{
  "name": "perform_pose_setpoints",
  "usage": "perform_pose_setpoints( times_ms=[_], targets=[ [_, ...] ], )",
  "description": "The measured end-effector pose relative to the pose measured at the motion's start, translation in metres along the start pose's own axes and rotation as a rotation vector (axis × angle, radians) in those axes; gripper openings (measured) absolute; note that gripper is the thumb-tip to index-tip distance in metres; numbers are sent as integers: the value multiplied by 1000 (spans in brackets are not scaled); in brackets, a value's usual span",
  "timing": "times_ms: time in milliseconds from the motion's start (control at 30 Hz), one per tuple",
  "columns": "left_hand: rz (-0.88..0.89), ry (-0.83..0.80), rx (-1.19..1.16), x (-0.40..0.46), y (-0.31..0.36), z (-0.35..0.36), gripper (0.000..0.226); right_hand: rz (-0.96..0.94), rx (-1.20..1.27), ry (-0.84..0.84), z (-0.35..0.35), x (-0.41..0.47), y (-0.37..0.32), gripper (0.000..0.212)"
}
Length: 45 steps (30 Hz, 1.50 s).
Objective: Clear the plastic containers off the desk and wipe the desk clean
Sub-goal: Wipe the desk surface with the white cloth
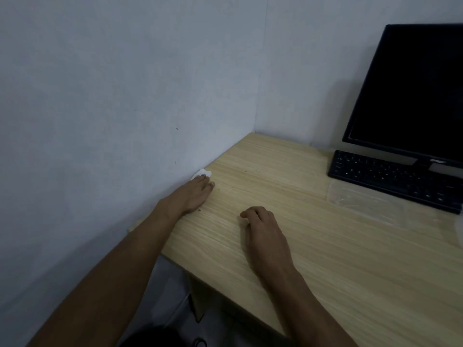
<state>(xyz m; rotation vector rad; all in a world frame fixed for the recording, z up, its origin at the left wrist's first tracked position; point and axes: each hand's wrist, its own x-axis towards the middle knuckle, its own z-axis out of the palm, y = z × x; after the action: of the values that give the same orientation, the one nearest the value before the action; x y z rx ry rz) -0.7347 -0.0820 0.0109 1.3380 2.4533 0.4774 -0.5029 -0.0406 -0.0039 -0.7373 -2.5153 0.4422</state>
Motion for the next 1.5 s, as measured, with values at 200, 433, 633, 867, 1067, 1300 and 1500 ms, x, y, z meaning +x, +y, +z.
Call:
perform_pose_setpoints(
  times_ms=[200,433,633,867,1067,1300,1500],
  targets=[
    [-1,-18,-12,9,10,-6,56,-13,-3,20,-1,-1,3,34],
    [-34,50,-62,-23,0,0,56,-48,-2,-9,0,-1,3,34],
    [-89,50,-11,-57,-15,1,59,-66,0,7,0,-2,1,32],
    [-61,40,7,-81,-16,2,52,-50,44,17,2,-2,2,33],
    [-34,60,-15,-52,-5,6,53,-36,87,11,3,1,5,34],
    [49,9,18,-10,34,10,51,-39,93,32,5,2,8,33],
    [109,45,30,-47,43,33,52,-34,87,36,5,3,8,33]
  ],
)
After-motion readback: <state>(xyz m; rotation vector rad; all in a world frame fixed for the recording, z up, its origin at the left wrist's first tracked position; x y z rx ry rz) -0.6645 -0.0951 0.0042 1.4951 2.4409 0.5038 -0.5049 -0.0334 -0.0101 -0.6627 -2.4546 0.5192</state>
